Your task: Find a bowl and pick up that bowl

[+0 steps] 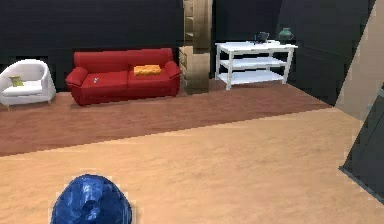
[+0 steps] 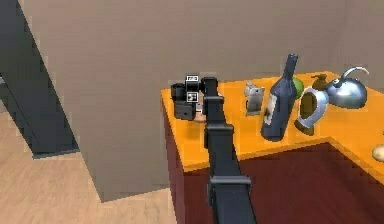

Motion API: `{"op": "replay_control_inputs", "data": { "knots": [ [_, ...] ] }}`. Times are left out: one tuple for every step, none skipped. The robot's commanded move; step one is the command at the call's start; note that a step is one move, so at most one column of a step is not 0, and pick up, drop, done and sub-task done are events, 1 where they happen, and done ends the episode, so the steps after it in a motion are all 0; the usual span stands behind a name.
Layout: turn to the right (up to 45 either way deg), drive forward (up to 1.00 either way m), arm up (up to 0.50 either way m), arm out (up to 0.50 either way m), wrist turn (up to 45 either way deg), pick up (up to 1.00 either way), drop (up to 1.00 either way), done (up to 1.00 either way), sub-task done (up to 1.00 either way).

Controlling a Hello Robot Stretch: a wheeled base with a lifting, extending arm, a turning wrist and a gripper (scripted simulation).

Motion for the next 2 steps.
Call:
{"op": "replay_control_inputs", "data": {
  "knots": [
    [0.0, 0.00, 0.08, 0.00, 0.0, 0.00, 0.00, 0.00, 0.00],
    [0.0, 0.00, 0.00, 0.00, 0.0, 0.00, 0.00, 1.00, 0.00]
  ]
}}
